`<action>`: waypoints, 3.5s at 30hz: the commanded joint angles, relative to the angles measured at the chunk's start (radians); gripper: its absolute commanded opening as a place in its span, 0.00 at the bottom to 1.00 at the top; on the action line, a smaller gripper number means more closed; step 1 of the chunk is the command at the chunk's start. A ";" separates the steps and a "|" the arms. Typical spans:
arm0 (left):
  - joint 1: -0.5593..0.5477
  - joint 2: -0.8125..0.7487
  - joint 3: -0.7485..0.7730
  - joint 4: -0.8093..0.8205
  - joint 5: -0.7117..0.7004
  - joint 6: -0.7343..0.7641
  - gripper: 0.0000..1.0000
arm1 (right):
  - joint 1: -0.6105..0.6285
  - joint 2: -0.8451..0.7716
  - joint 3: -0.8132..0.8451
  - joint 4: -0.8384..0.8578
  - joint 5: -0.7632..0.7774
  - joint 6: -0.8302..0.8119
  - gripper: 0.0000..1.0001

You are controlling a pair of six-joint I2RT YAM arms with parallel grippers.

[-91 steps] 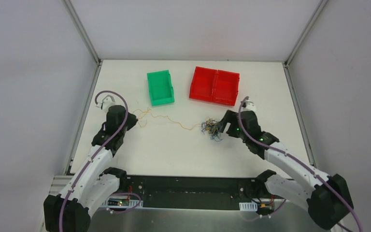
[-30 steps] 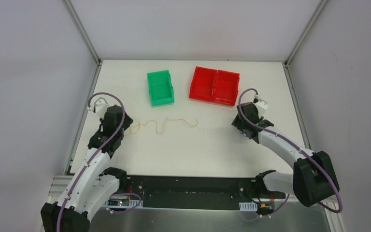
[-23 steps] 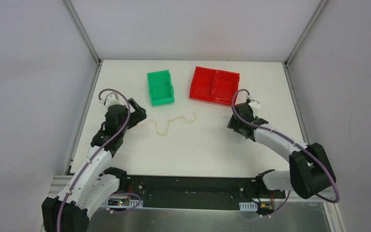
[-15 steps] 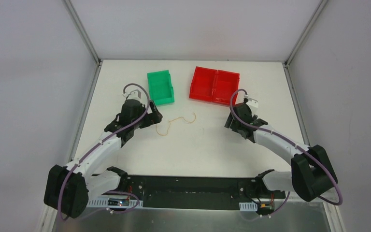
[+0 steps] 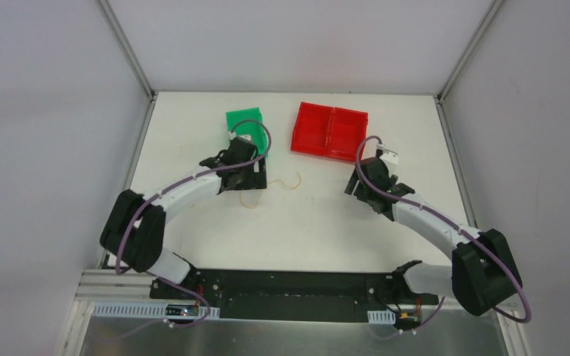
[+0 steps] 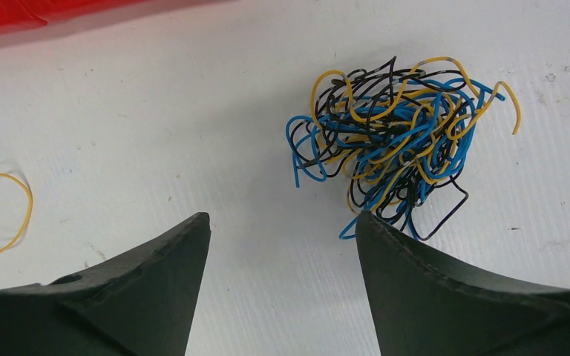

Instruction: Untangle the cables

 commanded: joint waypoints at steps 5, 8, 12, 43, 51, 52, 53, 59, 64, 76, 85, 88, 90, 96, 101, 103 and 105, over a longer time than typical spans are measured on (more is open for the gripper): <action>-0.056 0.198 0.133 -0.103 0.032 0.082 0.48 | 0.008 -0.030 0.011 0.013 -0.001 -0.012 0.76; -0.057 0.220 0.156 -0.108 0.076 0.092 0.00 | 0.010 -0.030 0.011 0.014 -0.001 -0.012 0.76; -0.073 0.116 0.136 -0.079 0.101 0.102 0.00 | 0.015 -0.027 0.007 0.032 -0.034 -0.019 0.76; -0.113 0.019 0.424 -0.241 0.159 0.057 0.03 | 0.024 -0.306 -0.128 0.187 -0.034 -0.033 0.89; -0.103 0.065 0.274 -0.242 -0.122 0.099 0.05 | 0.023 -0.307 -0.132 0.183 -0.033 -0.031 0.89; -0.102 0.072 0.266 -0.242 -0.151 0.103 0.08 | 0.024 -0.306 -0.130 0.183 -0.034 -0.031 0.89; -0.102 0.085 0.262 -0.242 -0.176 0.105 0.19 | 0.023 -0.304 -0.130 0.183 -0.035 -0.031 0.89; -0.101 0.148 0.265 -0.244 -0.140 0.083 0.85 | 0.024 -0.311 -0.136 0.180 -0.044 -0.028 0.89; -0.101 0.135 0.242 -0.241 -0.109 0.023 0.99 | 0.023 -0.308 -0.136 0.182 -0.055 -0.026 0.89; -0.102 0.265 0.178 -0.046 0.103 -0.098 0.99 | 0.025 -0.294 -0.130 0.182 -0.070 -0.027 0.89; -0.101 0.345 0.178 0.039 0.180 -0.122 0.87 | 0.025 -0.293 -0.133 0.181 -0.074 -0.027 0.89; -0.102 0.365 0.187 0.058 0.194 -0.124 0.54 | 0.024 -0.293 -0.135 0.180 -0.073 -0.027 0.89; -0.101 0.374 0.191 0.058 0.195 -0.124 0.39 | 0.025 -0.296 -0.137 0.182 -0.073 -0.027 0.89; -0.102 0.387 0.193 0.063 0.231 -0.119 0.00 | 0.025 -0.303 -0.139 0.180 -0.073 -0.028 0.89; -0.105 0.290 0.173 0.072 0.214 -0.075 0.00 | 0.024 -0.303 -0.139 0.180 -0.071 -0.028 0.89; -0.105 0.236 0.159 0.081 0.228 -0.053 0.00 | 0.025 -0.301 -0.137 0.180 -0.072 -0.030 0.89; -0.105 0.184 0.151 0.083 0.233 -0.040 0.00 | 0.026 -0.301 -0.135 0.179 -0.075 -0.031 0.89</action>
